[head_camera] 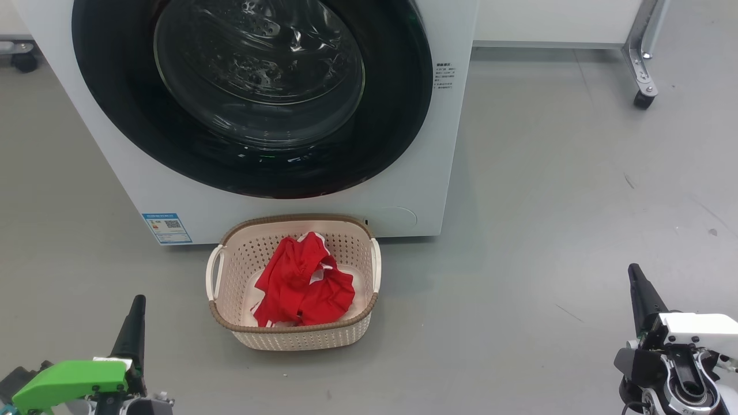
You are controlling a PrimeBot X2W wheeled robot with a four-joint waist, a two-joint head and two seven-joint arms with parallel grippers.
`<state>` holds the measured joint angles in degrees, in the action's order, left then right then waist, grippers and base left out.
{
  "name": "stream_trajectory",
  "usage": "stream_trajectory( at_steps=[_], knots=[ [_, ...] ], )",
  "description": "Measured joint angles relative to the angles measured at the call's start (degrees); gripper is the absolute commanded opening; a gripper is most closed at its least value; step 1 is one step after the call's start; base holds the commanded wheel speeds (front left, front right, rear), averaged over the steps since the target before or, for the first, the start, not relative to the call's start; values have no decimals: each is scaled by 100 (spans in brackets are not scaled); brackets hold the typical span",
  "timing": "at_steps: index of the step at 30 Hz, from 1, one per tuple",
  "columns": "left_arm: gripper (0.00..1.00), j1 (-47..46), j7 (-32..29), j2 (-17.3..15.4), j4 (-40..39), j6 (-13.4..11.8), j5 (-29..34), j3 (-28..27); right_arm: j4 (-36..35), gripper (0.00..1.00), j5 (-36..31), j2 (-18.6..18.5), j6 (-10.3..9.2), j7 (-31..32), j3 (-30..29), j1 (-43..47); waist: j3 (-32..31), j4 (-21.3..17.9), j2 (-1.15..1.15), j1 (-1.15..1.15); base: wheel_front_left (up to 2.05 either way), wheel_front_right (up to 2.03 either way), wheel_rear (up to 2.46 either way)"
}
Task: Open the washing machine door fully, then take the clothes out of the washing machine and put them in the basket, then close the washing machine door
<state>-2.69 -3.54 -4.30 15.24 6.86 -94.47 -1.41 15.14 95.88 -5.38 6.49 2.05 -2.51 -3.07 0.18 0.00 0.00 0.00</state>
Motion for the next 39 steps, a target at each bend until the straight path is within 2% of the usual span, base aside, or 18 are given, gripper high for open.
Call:
stream_trajectory(
  at_steps=[39],
  knots=[
    [0,-47,-2,5,64,2,0,-14,56,0,-1,0,45,26,-22,-5,-3,0,0,0,0,0,0]
  ],
)
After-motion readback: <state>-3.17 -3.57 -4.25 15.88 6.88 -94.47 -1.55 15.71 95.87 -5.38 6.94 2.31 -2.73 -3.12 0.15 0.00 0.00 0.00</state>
